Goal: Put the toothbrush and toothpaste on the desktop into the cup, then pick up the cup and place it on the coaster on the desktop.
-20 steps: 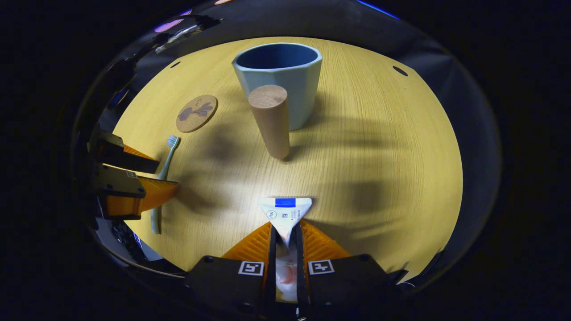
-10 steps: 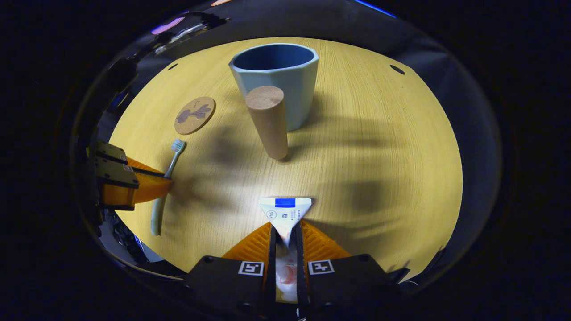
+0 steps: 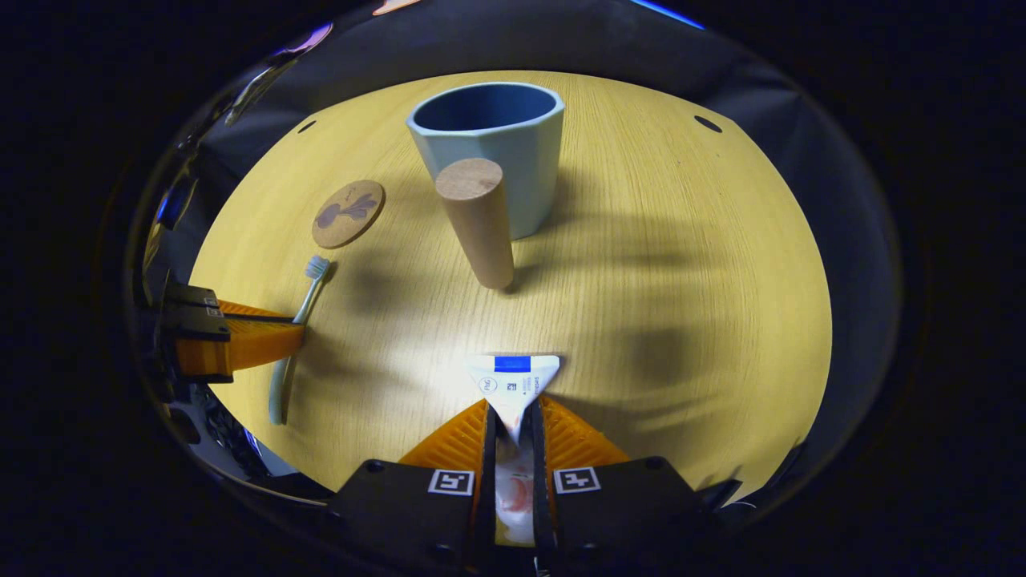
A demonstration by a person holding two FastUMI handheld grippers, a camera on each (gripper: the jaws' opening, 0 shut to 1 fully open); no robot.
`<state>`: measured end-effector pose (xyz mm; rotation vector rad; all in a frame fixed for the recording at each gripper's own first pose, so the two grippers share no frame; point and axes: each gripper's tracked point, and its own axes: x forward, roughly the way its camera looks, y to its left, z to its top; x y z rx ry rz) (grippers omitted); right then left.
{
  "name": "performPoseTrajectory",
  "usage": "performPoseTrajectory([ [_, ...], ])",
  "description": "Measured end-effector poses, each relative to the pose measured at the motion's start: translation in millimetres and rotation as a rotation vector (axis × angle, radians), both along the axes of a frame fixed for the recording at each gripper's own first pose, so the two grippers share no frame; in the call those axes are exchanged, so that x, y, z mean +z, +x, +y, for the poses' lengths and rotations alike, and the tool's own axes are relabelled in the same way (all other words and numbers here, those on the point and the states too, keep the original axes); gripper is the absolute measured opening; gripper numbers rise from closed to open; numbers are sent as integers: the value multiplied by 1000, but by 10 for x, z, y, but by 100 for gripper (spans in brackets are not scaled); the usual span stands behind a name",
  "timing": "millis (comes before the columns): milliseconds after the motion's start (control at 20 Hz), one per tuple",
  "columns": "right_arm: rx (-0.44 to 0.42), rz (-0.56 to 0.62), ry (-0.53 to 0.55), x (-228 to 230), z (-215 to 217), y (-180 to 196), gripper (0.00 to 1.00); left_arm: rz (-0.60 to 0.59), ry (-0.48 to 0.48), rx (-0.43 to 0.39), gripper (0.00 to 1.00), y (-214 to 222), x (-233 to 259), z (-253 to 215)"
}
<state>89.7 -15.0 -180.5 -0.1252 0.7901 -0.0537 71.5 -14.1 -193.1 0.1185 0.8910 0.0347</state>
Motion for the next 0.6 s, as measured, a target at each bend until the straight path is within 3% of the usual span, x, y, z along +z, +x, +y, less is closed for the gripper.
performPoseTrajectory([
  [250,17,-41,32,16,-3,-20,19,-81,-63,23,0,-58,22,-46],
  [450,-44,-89,184,8,8,3,14,-140,-144,34,0,-194,71,-45],
  [600,-91,-132,254,49,-45,-35,12,-183,-150,36,0,-294,109,16],
])
